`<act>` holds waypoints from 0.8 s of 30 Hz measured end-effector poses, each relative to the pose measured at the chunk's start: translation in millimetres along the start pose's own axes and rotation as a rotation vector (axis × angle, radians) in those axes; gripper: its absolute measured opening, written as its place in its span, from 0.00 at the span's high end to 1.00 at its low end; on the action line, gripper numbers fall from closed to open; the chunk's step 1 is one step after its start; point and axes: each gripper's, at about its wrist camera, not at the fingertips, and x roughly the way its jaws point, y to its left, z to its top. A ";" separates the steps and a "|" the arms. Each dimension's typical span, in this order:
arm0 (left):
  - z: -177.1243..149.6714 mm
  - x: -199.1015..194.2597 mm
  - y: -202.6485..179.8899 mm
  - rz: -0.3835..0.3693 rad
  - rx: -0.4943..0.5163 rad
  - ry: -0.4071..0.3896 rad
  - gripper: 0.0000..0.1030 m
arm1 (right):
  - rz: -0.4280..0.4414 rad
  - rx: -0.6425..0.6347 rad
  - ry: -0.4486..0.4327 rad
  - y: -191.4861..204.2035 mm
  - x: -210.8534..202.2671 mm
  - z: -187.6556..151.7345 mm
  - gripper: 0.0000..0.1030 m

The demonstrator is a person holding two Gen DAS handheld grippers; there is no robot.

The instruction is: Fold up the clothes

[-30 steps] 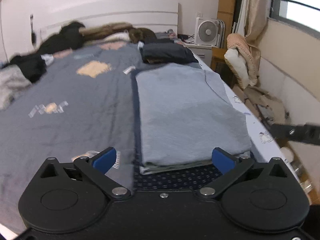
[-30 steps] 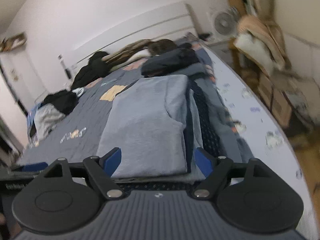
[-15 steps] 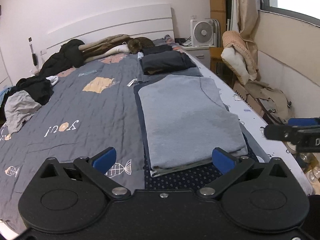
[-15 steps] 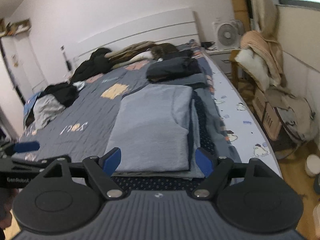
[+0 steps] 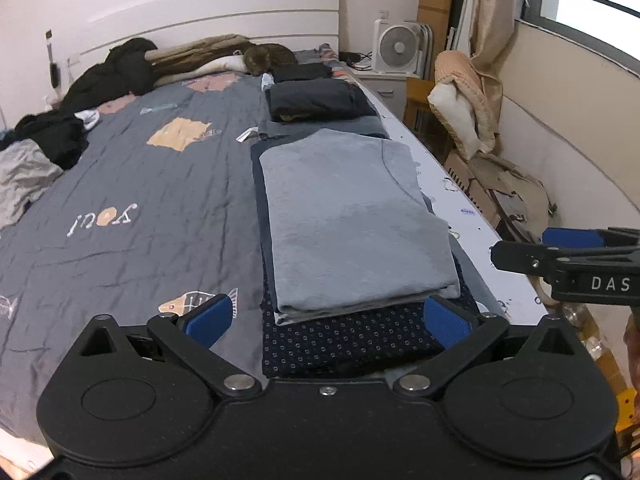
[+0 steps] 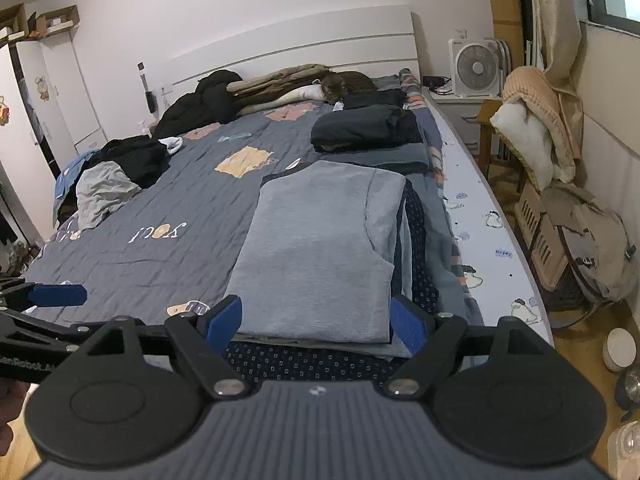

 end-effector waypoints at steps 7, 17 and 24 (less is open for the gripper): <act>-1.2 -1.0 -6.9 0.004 0.020 0.028 0.00 | -0.028 -0.019 0.031 1.7 -3.7 0.9 0.22; -3.1 -2.3 -9.6 -0.001 0.013 0.035 0.00 | -0.046 -0.053 0.056 5.7 -7.1 -2.8 0.22; -3.5 -1.8 -10.9 0.001 0.016 0.041 0.00 | -0.044 -0.061 0.064 6.5 -9.4 -1.9 0.22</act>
